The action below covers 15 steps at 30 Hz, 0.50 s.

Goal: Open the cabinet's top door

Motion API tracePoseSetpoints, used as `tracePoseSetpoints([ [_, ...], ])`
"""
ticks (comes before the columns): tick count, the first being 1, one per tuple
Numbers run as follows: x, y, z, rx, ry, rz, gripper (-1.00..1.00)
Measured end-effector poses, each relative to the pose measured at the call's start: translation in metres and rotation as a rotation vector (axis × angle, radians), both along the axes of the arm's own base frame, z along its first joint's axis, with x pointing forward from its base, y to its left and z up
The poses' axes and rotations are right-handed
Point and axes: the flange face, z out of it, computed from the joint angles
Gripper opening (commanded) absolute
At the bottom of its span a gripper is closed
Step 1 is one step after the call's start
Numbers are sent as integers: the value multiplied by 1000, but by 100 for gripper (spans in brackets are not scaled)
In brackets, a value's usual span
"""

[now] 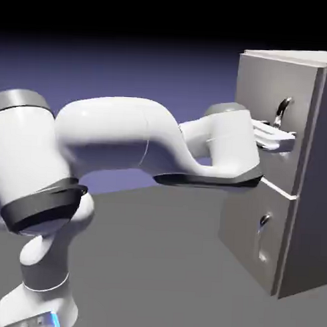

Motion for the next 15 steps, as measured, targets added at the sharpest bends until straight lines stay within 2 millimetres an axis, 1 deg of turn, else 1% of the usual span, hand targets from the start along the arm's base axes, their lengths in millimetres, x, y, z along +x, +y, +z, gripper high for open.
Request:
tracePoseSetpoints([
  [6, -23, 13, 0, 0, -1, -95, -100],
  [15, -42, 26, 0, -1, 0, -174, -100],
])
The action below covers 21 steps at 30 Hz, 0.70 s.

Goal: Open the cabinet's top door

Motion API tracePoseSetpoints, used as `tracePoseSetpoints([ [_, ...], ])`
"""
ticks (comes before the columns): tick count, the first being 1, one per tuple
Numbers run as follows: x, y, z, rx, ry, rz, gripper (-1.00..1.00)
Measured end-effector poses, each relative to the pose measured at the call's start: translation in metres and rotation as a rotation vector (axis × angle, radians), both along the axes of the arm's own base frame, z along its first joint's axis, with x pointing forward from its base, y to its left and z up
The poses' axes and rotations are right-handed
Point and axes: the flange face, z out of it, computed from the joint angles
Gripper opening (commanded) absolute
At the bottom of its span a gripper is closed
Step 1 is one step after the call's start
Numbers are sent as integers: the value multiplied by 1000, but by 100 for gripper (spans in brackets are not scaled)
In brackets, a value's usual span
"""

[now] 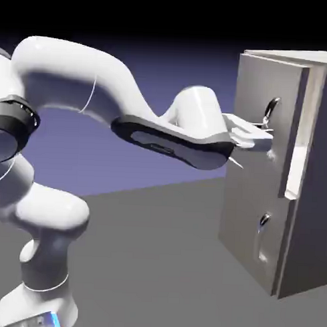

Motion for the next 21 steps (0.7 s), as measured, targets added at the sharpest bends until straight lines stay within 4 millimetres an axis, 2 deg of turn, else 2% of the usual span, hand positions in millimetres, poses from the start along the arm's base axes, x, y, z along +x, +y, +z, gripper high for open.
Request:
tracePoseSetpoints([
  [10, -13, 10, 0, 0, 0, -59, -100],
  [21, -54, 53, 0, 0, 0, -264, -100],
])
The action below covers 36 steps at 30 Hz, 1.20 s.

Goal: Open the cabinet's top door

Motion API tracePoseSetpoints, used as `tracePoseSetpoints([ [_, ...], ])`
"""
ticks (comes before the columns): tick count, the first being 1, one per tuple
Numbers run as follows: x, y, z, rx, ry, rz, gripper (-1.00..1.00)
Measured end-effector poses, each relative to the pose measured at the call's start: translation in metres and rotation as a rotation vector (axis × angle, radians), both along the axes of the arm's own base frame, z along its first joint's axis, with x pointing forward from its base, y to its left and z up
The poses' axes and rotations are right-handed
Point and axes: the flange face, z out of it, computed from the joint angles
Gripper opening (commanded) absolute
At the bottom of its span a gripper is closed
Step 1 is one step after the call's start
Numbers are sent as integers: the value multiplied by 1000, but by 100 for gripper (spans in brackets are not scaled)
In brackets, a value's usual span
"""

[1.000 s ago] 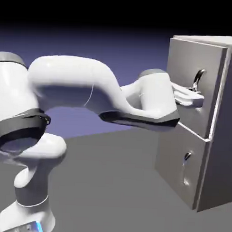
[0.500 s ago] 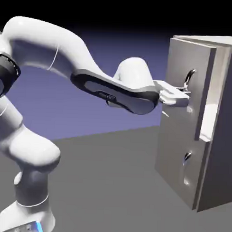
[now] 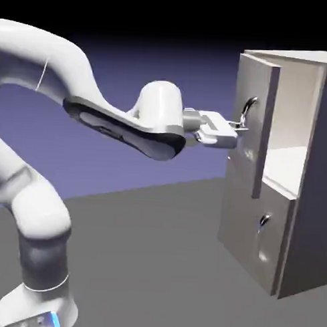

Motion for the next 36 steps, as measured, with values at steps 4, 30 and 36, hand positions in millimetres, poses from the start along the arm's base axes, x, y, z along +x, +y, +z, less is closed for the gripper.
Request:
tracePoseSetpoints([
  [4, -13, 18, 0, 0, 0, -78, -100],
  [30, -61, 186, 0, 1, 0, -702, -100],
  [36, -56, 229, 0, 2, 0, -851, -100],
])
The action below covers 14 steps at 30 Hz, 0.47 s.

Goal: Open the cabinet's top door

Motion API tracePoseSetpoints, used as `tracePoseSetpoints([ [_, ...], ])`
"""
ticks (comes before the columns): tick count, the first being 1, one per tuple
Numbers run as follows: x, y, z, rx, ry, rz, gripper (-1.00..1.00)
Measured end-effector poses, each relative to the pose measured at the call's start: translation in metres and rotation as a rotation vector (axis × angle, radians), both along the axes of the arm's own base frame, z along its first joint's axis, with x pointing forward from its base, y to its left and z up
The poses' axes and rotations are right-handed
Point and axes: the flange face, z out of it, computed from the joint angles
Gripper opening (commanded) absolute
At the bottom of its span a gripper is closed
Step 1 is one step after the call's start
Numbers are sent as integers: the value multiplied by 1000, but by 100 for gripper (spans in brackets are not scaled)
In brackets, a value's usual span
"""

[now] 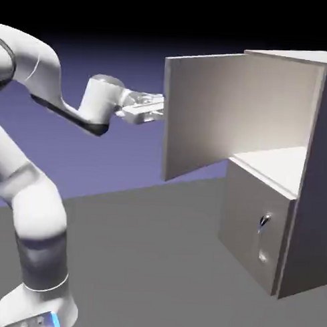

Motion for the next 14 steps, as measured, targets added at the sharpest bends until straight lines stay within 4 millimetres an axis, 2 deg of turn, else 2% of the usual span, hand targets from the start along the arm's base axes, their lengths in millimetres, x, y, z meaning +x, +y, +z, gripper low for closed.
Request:
tracePoseSetpoints([
  [6, 9, 36, 0, 0, 0, -129, -100],
  [14, 21, 72, 0, 0, 0, -255, -100],
])
